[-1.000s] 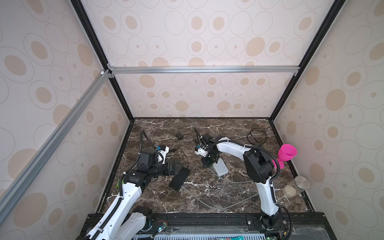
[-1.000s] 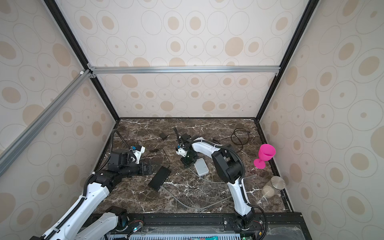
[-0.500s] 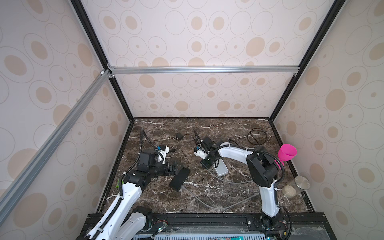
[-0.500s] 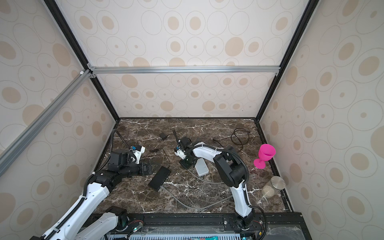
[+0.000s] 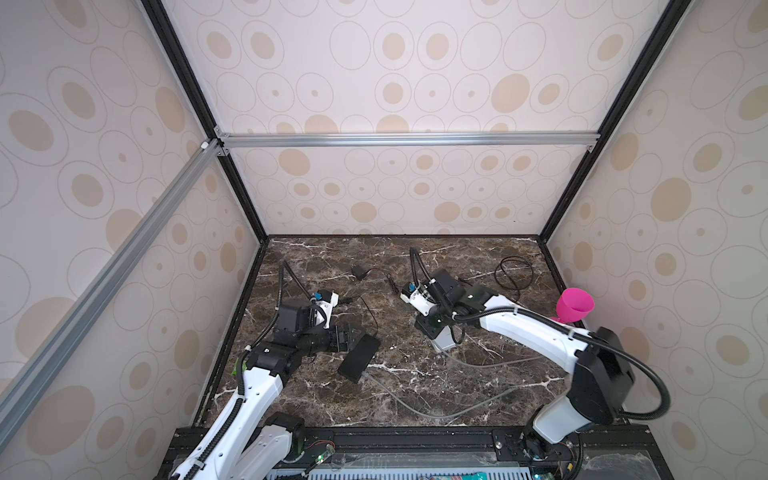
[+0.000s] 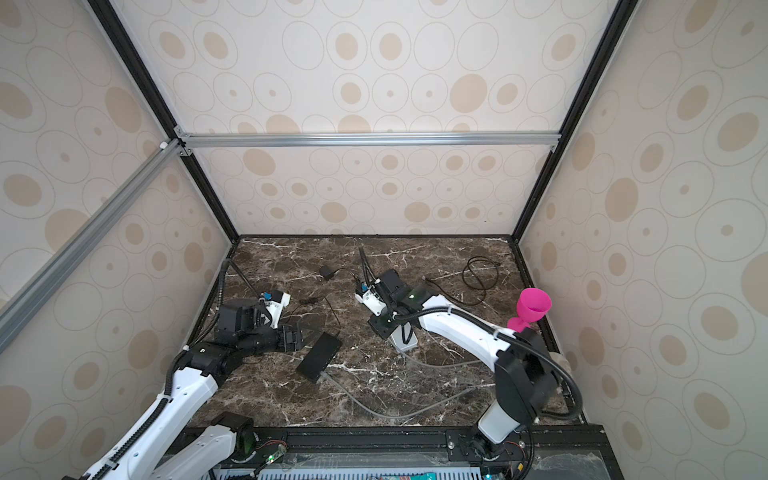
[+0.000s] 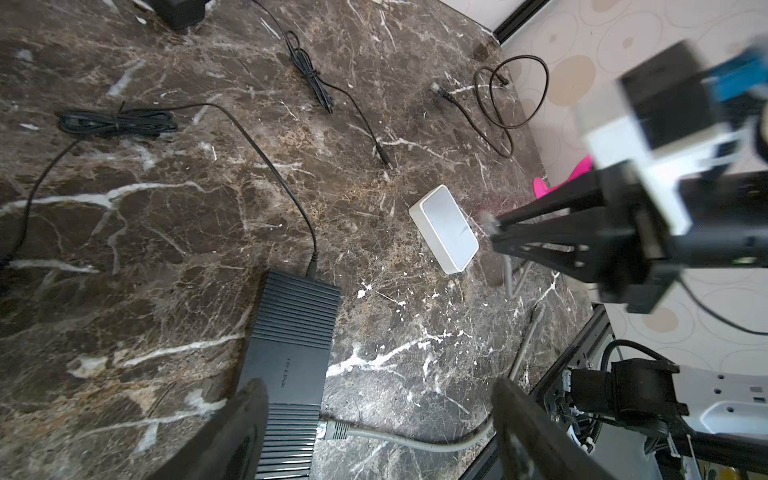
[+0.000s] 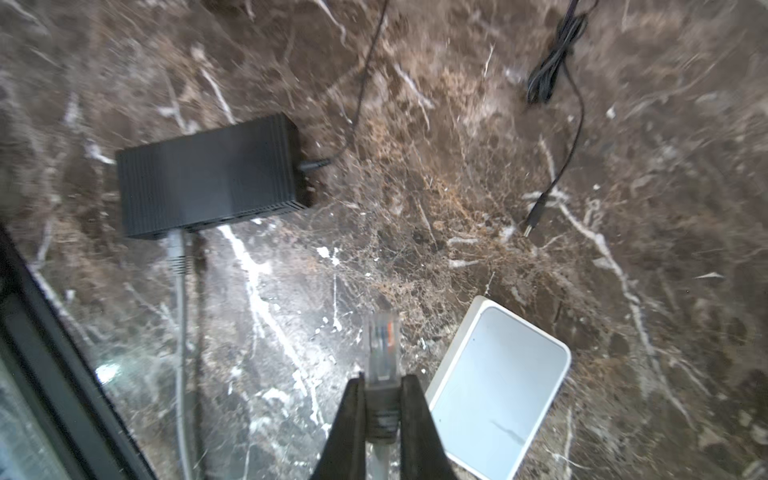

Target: Insert the plug into the switch port

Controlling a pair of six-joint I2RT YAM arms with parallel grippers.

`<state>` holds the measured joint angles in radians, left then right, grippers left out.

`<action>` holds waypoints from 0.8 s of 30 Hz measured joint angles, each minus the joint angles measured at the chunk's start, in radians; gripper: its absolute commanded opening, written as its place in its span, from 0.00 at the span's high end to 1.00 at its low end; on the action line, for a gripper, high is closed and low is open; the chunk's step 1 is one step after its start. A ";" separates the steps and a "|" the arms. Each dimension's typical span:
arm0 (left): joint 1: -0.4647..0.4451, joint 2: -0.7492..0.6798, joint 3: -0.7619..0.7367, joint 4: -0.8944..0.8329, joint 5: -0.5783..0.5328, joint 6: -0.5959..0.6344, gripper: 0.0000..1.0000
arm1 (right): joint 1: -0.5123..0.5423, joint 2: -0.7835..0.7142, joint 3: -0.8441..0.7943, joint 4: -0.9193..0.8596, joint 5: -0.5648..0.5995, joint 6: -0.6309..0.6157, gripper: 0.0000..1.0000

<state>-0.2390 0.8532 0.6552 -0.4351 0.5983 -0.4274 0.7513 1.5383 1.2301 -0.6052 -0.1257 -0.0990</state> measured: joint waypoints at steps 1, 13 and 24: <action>-0.004 -0.005 0.000 0.001 0.004 -0.001 0.23 | 0.008 -0.043 -0.013 0.000 0.000 -0.004 0.91; -0.245 -0.109 -0.045 0.225 0.042 -0.087 0.33 | 0.091 -0.409 -0.181 0.048 -0.116 -0.025 0.95; -0.415 -0.021 -0.014 0.344 0.037 -0.026 0.33 | 0.091 -0.399 -0.111 0.034 -0.352 -0.019 0.96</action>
<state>-0.6540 0.8322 0.6411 -0.0906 0.6350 -0.4534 0.8425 1.1389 1.1187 -0.5713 -0.4774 -0.1177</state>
